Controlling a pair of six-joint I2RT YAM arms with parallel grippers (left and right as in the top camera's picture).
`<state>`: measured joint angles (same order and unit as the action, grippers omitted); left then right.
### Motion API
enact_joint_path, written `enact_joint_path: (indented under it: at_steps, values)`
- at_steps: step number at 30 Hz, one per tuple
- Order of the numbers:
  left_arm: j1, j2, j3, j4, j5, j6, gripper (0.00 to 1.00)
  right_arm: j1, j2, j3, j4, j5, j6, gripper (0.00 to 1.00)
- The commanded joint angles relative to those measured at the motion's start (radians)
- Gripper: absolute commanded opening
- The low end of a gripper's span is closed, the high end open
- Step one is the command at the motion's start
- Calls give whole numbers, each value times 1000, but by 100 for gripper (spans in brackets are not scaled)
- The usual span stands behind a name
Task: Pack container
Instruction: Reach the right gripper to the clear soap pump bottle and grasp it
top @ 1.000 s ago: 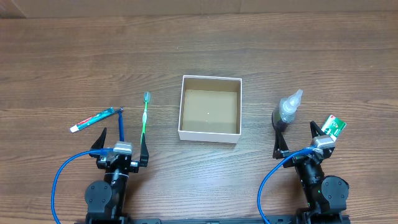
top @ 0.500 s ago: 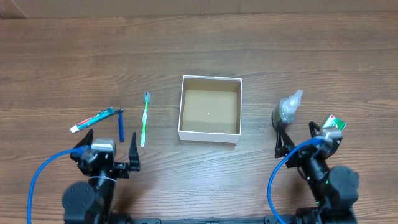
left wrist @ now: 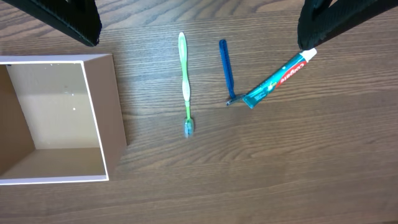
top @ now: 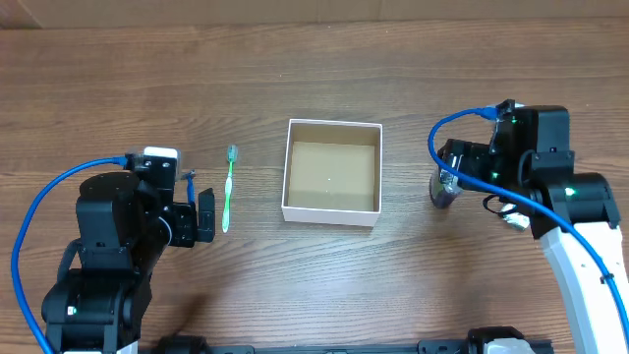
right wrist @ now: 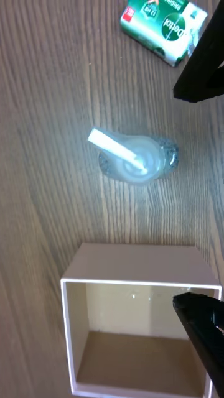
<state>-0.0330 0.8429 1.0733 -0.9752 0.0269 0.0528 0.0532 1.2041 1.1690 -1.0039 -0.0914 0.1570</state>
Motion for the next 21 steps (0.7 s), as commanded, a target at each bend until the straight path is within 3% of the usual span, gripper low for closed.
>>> enact_joint_path:
  at_steps: [1, 8, 18, 20, 21]
  values:
    - [0, -3, 27, -3, 18, -16, 100, 2, 3, 7, 9, 72, -3, 100]
    - [0, 1, 27, -5, 18, -16, 100, 2, 86, -143, 139, 72, -57, 100]
    - [0, 1, 27, -5, 14, -15, 100, 2, 278, -196, 296, 75, -60, 100]
    - [0, 2, 27, -5, 15, -15, 100, 2, 279, -196, 299, 76, -61, 92]
    - [0, 2, 27, -5, 15, -15, 100, 2, 279, -196, 299, 76, -60, 84]
